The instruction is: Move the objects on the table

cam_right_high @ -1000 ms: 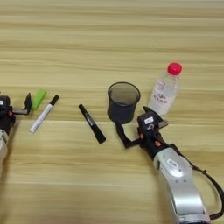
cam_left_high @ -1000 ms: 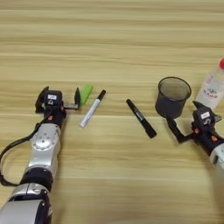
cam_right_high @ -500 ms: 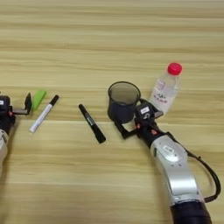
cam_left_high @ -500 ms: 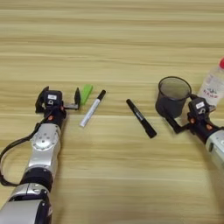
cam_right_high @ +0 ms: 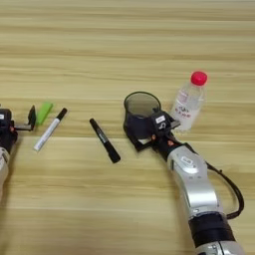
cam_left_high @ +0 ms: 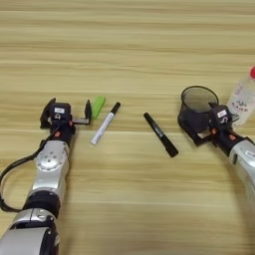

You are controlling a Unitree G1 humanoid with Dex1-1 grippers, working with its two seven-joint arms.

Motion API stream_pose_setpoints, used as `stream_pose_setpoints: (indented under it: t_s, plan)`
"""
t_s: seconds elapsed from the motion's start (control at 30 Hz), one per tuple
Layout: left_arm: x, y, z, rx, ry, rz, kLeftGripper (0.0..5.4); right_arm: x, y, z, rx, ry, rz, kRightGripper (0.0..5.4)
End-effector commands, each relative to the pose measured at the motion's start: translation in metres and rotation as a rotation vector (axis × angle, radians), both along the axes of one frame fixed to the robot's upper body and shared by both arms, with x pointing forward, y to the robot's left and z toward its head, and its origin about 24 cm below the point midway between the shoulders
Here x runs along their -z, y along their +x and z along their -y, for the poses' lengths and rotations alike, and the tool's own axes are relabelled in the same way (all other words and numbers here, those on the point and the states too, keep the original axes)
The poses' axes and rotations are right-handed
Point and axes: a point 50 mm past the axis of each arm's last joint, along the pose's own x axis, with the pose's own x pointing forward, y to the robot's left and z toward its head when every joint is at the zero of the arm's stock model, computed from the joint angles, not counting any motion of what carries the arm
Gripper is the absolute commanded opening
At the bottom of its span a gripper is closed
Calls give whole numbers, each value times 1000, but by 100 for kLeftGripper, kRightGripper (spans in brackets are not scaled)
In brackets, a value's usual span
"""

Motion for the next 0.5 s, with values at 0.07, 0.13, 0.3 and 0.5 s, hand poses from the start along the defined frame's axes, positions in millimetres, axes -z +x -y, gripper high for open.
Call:
stream_pose_setpoints:
  t_s: [0.07,0.13,0.3,0.5]
  plan:
    - [0,1,-1,7,9,-10,540,-4,8,-9,-36,21,25,538]
    - [0,1,-1,7,8,-10,540,-3,10,-11,-36,27,26,538]
    - [0,1,-1,6,9,-11,540,-3,14,-10,-21,42,44,538]
    - [0,1,-1,4,7,-11,540,-2,15,-9,-15,50,48,473]
